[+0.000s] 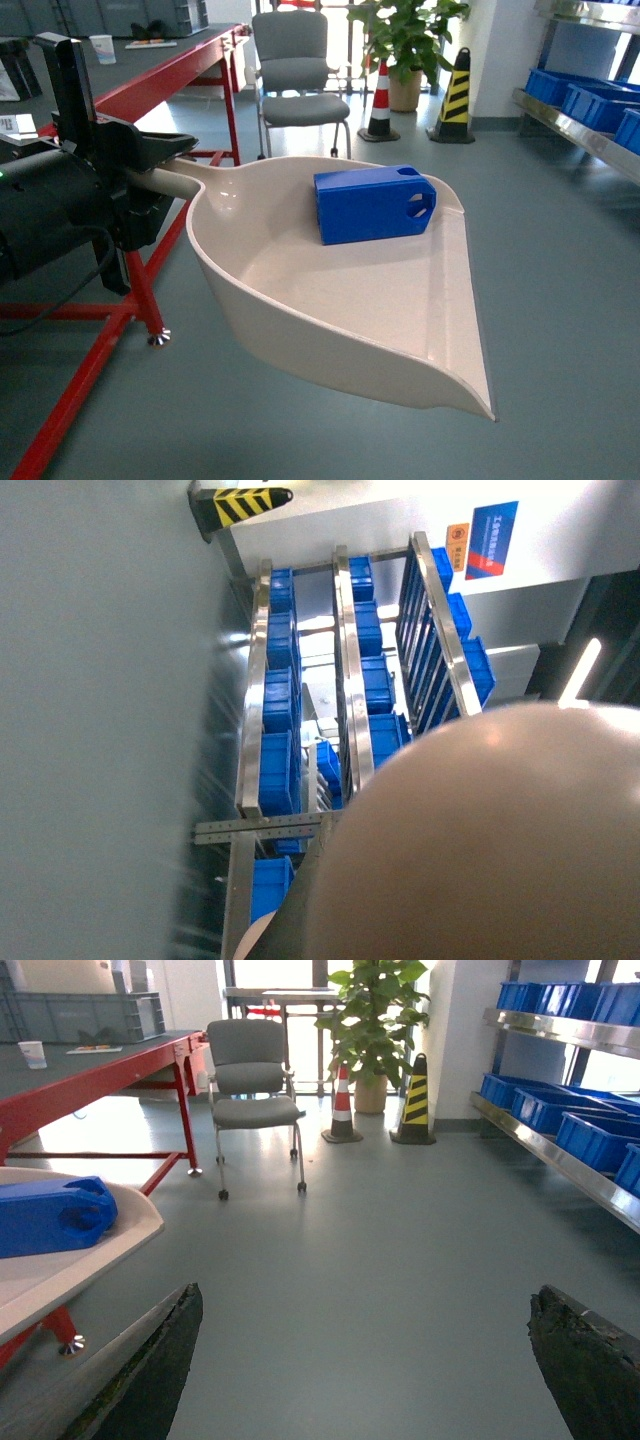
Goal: Place part in tray to right shelf
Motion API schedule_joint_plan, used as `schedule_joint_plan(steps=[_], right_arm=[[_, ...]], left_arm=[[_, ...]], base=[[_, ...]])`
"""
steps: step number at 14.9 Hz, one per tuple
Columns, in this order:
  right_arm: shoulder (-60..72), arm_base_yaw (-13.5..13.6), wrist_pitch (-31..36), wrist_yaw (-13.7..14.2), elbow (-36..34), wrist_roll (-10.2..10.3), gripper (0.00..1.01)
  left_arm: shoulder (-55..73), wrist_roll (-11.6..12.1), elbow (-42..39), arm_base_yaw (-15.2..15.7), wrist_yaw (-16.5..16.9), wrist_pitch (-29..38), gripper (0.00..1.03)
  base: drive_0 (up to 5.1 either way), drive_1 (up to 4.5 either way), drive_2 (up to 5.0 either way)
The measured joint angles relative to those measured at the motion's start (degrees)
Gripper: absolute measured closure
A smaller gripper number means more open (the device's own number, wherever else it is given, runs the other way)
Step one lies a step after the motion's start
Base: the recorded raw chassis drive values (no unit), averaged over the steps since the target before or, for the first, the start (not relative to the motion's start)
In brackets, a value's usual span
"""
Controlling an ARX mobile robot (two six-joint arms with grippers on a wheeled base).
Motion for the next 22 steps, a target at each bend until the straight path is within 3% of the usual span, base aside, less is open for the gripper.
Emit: schedule_joint_plan(steps=[22], right_arm=[[0.0,0.0,0.0,0.0,0.0,0.0,0.03]], left_arm=[[0.0,0.0,0.2,0.1,-0.1,0.1,0.90]], base=[[0.0,4.31,-4.2]])
